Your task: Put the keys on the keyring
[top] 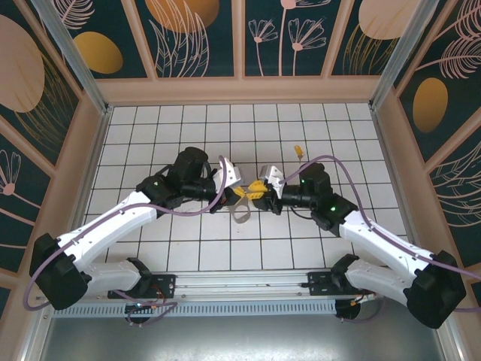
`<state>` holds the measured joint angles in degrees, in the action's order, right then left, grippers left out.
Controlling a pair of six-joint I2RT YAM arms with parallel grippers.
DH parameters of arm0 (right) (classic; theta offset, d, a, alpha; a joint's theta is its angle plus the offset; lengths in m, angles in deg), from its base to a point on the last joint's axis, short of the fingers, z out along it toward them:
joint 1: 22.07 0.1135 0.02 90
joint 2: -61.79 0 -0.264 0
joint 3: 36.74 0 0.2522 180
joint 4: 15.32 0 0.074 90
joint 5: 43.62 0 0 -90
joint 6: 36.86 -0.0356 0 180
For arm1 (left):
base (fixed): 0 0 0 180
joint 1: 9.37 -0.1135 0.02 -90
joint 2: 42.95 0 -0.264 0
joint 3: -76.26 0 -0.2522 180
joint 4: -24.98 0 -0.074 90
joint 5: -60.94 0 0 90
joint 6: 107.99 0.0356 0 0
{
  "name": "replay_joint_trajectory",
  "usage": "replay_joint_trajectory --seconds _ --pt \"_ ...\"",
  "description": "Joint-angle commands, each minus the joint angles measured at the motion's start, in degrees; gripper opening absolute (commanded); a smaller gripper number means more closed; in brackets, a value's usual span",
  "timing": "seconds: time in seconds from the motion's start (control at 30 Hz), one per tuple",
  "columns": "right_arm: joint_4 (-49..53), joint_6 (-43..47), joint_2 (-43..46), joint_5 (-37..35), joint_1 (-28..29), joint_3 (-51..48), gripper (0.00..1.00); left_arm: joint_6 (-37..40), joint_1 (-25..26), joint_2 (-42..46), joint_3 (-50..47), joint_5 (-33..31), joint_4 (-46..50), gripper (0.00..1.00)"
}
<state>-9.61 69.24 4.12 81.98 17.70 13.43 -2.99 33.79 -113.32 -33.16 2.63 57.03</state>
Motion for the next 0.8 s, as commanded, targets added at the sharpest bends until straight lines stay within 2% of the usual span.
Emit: replay_joint_trajectory --seconds 0.0,0.13,0.27,0.4,0.43,0.53,0.57,0.77 --pt "0.23 0.72 -0.38 1.01 0.59 2.09 0.25 1.27 0.35 -0.27 1.81 0.01 0.13 0.0" --pt "0.15 0.82 -0.62 1.38 0.66 2.18 0.16 1.11 0.35 -0.3 1.59 -0.04 -0.43 0.0" --pt "-0.29 1.21 -0.31 1.61 0.66 1.59 0.0 0.6 0.35 0.18 0.83 0.35 -1.59 0.0" --pt "-1.18 1.7 1.25 0.88 0.66 0.57 0.0 -0.57 0.39 1.73 -0.76 0.27 -4.74 0.0" --pt "-1.76 1.66 1.82 1.03 0.68 -0.04 0.0 -1.03 0.28 2.35 -1.91 0.37 -5.9 0.03" --pt "-4.61 1.08 3.62 1.33 0.6 -1.88 0.0 -2.43 0.35 4.29 -4.37 0.92 -9.34 0.28" --pt "-6.24 0.61 4.31 1.45 0.53 -2.77 0.0 -2.97 0.32 5.17 -5.3 0.87 -10.56 0.34" --pt "-21.11 -4.56 7.87 5.43 0.05 -9.57 0.0 -5.73 0.35 11.18 -9.97 0.93 -16.96 0.39"
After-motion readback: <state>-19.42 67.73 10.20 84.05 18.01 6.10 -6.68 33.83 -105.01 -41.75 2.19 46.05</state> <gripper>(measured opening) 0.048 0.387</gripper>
